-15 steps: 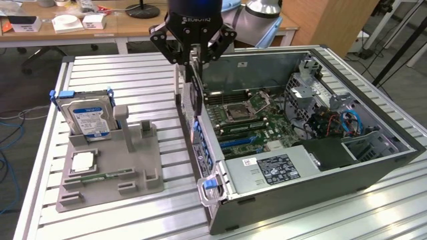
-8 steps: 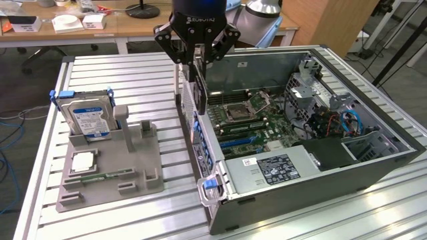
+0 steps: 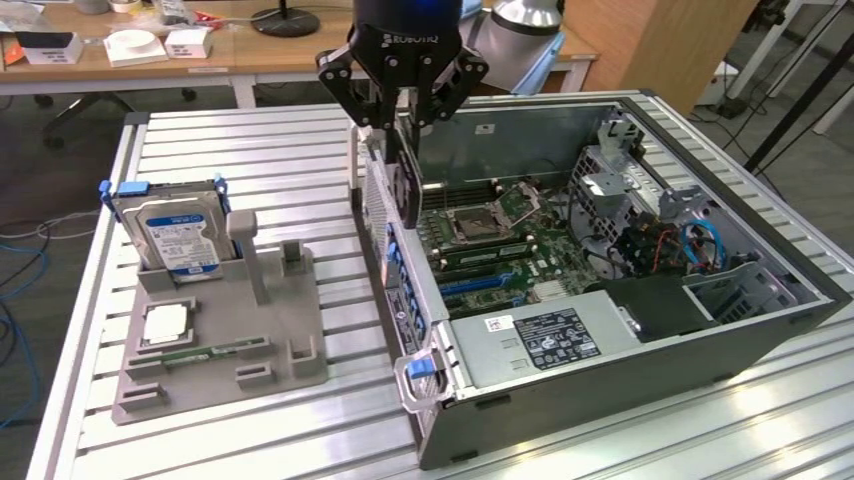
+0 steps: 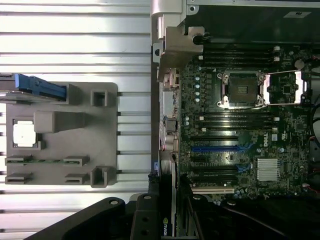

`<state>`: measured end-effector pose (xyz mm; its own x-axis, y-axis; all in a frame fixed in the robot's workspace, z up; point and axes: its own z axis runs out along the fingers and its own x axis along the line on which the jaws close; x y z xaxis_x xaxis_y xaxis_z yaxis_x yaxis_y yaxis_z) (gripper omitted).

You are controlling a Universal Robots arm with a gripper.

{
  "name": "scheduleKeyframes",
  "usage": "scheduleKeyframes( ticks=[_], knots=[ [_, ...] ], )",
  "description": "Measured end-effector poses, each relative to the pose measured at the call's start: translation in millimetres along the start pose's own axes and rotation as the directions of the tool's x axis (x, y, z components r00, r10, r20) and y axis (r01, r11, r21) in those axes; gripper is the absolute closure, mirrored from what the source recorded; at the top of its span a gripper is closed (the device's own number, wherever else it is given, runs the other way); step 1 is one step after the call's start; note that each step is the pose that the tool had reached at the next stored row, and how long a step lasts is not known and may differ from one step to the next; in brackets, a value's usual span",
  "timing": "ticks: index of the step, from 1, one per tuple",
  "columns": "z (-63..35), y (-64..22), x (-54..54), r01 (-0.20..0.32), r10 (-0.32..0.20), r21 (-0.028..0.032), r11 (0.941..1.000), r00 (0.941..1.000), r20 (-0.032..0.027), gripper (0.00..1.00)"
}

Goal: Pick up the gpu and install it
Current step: 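Pick up the gpu and move the gpu toward the slot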

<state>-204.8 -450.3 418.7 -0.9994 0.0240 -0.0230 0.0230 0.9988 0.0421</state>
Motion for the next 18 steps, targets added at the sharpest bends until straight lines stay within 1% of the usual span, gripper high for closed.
scheduleKeyframes(
  ticks=[18],
  knots=[
    [0.4,0.4,-16.9,0.000,0.000,0.0000,1.0000,1.0000,0.0000,0.74]
  ],
)
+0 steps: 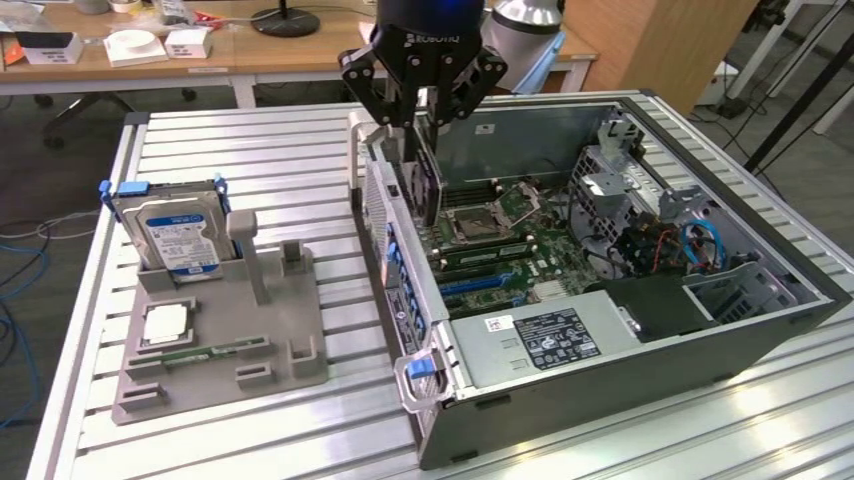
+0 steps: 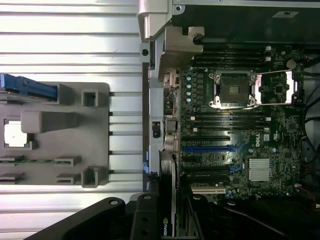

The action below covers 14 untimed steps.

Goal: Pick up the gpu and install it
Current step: 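Pick up the gpu and move the gpu toward the slot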

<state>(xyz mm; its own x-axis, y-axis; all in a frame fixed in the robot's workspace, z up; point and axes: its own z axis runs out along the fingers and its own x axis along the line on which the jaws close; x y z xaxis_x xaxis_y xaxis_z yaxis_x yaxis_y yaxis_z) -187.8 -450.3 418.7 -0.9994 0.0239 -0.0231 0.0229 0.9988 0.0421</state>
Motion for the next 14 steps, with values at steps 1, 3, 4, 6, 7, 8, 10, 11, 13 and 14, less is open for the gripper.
scheduleKeyframes(
  ticks=[1,3,4,6,7,8,10,11,13,14],
  knots=[
    [0.0,0.0,-1.0,0.000,0.000,0.0001,1.0000,1.0000,-0.0001,0.74],
    [0.1,0.1,-3.5,0.000,0.000,0.0001,1.0000,1.0000,0.0000,0.74],
    [0.1,0.1,-4.9,0.000,0.000,0.0000,1.0000,1.0000,0.0000,0.74],
    [0.2,0.2,-7.4,0.000,0.000,0.0000,1.0000,1.0000,0.0000,0.74],
    [0.2,0.2,-8.6,0.000,0.000,0.0000,1.0000,1.0000,0.0001,0.74],
    [0.2,0.2,-9.9,0.000,0.000,0.0000,1.0000,1.0000,0.0000,0.74],
    [0.3,0.3,-12.4,0.000,0.000,0.0000,1.0000,1.0000,0.0000,0.74],
    [0.4,0.3,-13.7,0.000,0.000,-0.0001,1.0000,1.0000,0.0000,0.74],
    [0.4,0.4,-16.2,0.000,0.000,0.0001,1.0000,1.0000,0.0000,0.74],
    [0.4,0.4,-17.4,0.000,0.000,0.0000,1.0000,1.0000,0.0000,0.74]
  ],
)
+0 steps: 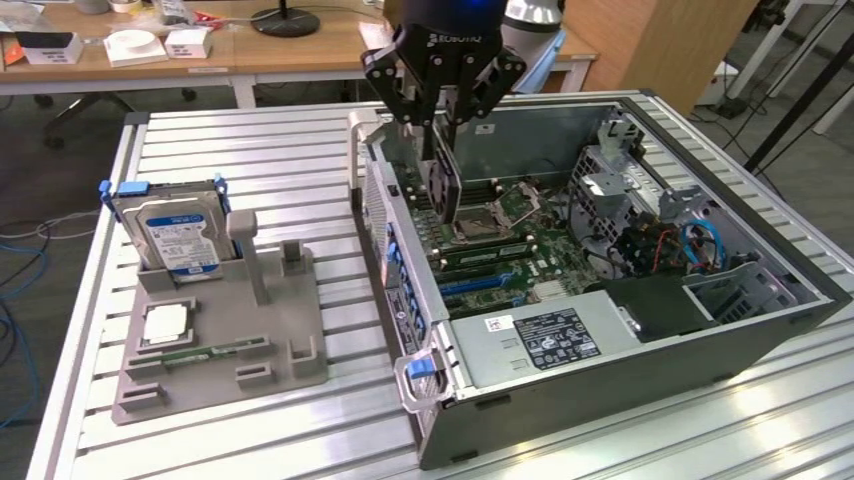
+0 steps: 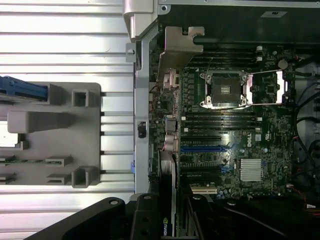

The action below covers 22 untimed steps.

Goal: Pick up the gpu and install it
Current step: 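Pick up the gpu and move the gpu toward the slot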

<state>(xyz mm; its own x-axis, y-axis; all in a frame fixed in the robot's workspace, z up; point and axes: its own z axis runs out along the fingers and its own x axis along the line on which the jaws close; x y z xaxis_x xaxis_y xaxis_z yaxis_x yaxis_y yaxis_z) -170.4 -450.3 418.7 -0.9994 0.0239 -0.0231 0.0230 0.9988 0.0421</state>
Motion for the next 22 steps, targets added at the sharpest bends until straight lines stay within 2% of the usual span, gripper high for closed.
scheduleKeyframes(
  ticks=[22],
  knots=[
    [0.6,0.6,-26.5,0.000,0.000,0.0000,1.0000,1.0000,0.0000,0.74]
  ],
)
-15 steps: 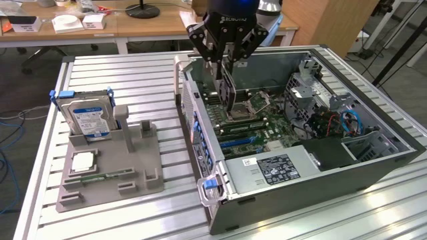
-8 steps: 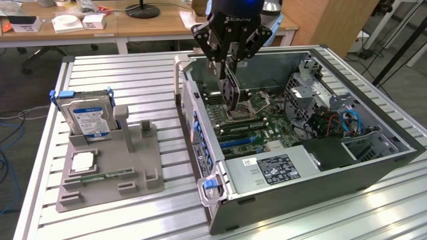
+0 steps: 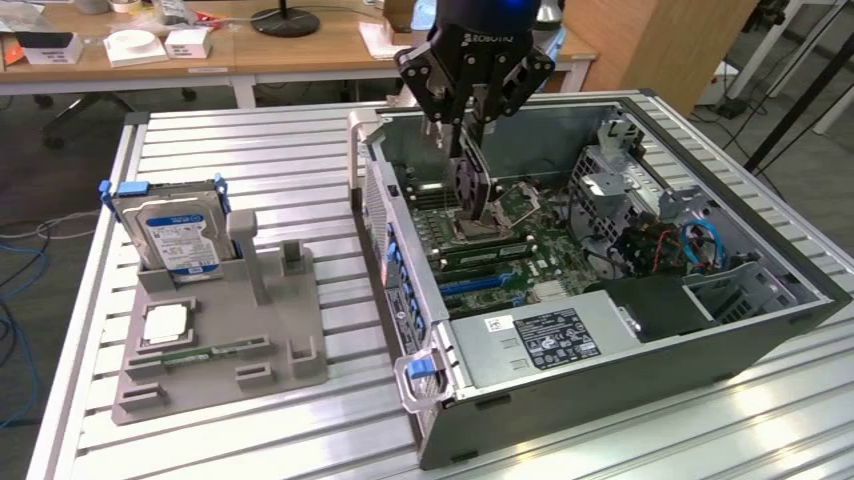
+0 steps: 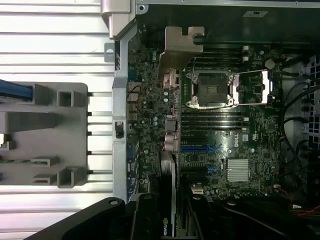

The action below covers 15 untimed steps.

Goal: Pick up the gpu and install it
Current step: 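Pick up the gpu and move the gpu toward the slot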

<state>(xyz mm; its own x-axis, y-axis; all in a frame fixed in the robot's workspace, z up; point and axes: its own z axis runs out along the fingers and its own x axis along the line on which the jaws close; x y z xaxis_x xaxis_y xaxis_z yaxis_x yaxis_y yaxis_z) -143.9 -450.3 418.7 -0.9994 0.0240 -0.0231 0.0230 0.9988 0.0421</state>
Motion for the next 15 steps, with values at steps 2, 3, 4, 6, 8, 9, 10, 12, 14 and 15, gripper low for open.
scheduleKeyframes(
  ticks=[2,3,4,6,8,9,10,12,14,15],
  knots=[
    [0.1,0.0,-2.2,0.000,0.000,0.0000,1.0000,1.0000,0.0000,0.74],
    [0.1,0.1,-3.4,0.000,0.000,0.0000,1.0000,1.0000,0.0000,0.74],
    [0.1,0.1,-4.4,0.000,0.000,0.0000,1.0000,1.0000,0.0000,0.74],
    [0.2,0.1,-6.6,0.000,0.000,0.0000,1.0000,1.0000,0.0000,0.74],
    [0.2,0.2,-8.7,0.000,0.000,0.0000,1.0000,1.0000,0.0000,0.74],
    [0.2,0.2,-9.7,0.000,0.000,0.0000,1.0000,1.0000,0.0000,0.74],
    [0.3,0.3,-10.7,0.000,0.000,0.0000,1.0000,1.0000,0.0000,0.74],
    [0.3,0.3,-12.8,0.000,0.000,0.0000,1.0000,1.0000,0.0000,0.74],
    [0.4,0.3,-14.8,0.000,0.000,0.0000,1.0000,1.0000,0.0000,0.74],
    [0.4,0.4,-15.7,0.000,0.000,0.0000,1.0000,1.0000,0.0000,0.74]
  ],
)
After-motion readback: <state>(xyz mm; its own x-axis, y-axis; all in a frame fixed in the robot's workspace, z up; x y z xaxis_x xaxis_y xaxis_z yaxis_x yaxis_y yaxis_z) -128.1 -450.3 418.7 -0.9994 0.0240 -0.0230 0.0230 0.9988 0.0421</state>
